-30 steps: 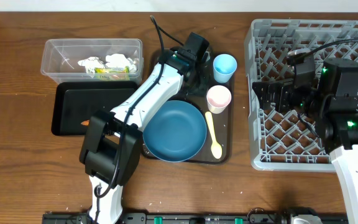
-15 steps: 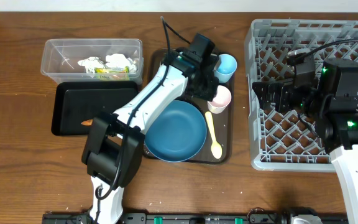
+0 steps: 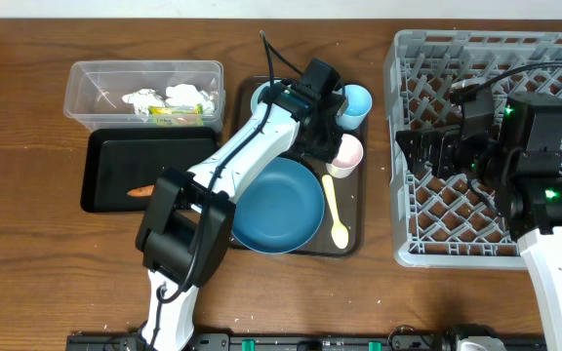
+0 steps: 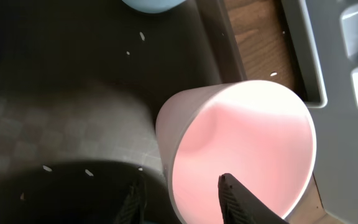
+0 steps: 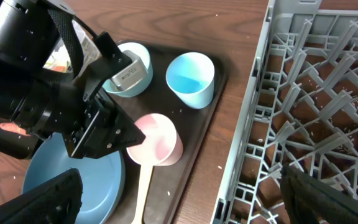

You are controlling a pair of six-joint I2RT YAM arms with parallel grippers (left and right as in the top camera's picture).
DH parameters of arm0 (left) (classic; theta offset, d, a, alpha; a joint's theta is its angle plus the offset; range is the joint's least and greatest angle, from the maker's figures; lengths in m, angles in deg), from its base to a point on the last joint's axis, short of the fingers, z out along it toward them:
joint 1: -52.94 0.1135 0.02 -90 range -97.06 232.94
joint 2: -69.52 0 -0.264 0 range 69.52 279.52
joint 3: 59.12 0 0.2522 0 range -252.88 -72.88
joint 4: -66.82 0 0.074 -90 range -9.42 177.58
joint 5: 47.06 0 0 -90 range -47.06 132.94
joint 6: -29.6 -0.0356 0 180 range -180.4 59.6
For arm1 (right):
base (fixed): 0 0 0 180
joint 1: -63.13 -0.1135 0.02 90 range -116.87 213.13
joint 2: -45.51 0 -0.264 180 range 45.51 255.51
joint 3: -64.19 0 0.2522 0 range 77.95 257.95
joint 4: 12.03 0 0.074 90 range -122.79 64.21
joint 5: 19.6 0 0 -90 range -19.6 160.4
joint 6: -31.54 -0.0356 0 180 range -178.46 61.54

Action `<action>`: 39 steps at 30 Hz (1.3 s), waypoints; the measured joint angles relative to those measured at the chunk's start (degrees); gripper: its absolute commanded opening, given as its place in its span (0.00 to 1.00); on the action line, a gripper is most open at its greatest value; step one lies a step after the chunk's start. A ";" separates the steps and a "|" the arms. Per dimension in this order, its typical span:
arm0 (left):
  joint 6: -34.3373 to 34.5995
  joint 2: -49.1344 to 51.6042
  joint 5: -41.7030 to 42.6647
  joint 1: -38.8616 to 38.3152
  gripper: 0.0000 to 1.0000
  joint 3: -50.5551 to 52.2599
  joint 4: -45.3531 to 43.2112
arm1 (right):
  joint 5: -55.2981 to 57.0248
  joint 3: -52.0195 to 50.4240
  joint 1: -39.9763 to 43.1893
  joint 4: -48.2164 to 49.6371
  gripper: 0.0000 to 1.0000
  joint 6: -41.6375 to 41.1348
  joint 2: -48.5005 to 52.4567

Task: Sort waste into correct bins and load items into the dishwasher rack
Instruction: 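Lift the pink cup with the left gripper toward the right gripper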

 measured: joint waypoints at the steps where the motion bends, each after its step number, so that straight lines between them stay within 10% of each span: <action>1: -0.02 0.00 -0.17 0.00 0.38 0.00 -0.02 | 0.00 0.00 0.00 -0.02 0.99 0.00 0.00; 7: 0.02 0.79 -1.11 0.00 0.31 0.00 -0.35 | 0.02 0.00 0.00 -0.02 0.99 0.00 0.00; 12: 0.31 3.30 -1.38 0.00 0.06 0.00 -0.46 | 0.00 0.00 0.00 -0.02 0.99 0.00 0.02; 24: 4.11 0.92 0.55 2.54 0.06 0.02 1.81 | 0.02 0.00 0.00 -0.02 0.99 0.00 0.02; 39: 2.78 -10.45 41.24 21.64 0.06 -0.33 4.11 | -17.64 0.04 0.00 17.29 0.91 -0.92 5.60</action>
